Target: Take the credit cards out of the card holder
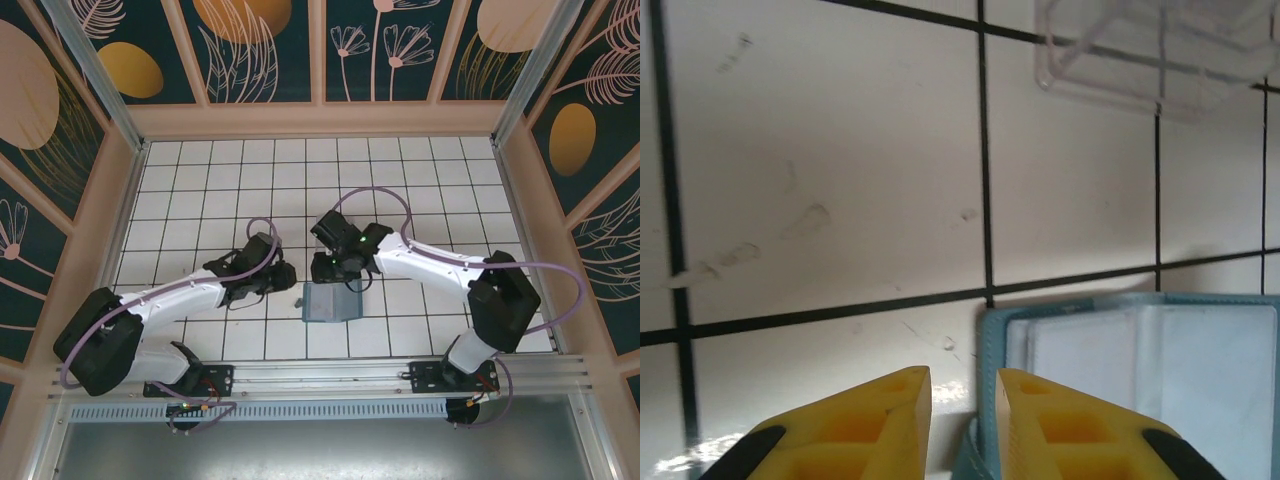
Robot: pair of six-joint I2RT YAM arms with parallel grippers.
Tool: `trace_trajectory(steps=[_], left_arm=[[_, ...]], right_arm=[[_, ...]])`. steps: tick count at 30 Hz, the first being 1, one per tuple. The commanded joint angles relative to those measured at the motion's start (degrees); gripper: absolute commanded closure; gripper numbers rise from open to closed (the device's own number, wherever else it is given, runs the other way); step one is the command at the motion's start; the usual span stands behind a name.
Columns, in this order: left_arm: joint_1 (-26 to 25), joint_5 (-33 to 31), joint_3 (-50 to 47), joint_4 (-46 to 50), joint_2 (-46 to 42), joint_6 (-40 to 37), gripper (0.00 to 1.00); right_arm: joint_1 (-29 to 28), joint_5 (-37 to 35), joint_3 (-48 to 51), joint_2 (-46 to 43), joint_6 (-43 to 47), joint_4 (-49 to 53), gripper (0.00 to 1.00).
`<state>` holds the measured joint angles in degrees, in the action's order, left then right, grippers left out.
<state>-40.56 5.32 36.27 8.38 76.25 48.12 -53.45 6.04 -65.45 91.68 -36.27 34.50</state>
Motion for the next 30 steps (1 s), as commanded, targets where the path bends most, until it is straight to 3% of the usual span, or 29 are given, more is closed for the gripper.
trace_trajectory(steps=[1, 15, 24, 30], left_arm=[[2.0, 0.6, -1.8, 1.4, -2.0, -1.3, 0.74], [3.9, 0.3, -4.8, 2.5, -6.8, -1.8, 0.72], [3.9, -0.1, -5.3, 3.1, -8.4, -2.3, 0.72], [3.8, 0.1, -5.2, 3.1, -8.0, -3.0, 0.72]], right_arm=[[-1.9, -1.6, -0.5, 2.9, -3.7, 1.7, 0.67], [-6.7, -6.4, -6.7, 14.0, -5.3, 6.4, 0.62], [-7.7, -6.7, -7.9, 17.0, -6.0, 8.4, 0.58], [-8.1, -7.9, -7.9, 19.3, -6.0, 9.3, 0.60]])
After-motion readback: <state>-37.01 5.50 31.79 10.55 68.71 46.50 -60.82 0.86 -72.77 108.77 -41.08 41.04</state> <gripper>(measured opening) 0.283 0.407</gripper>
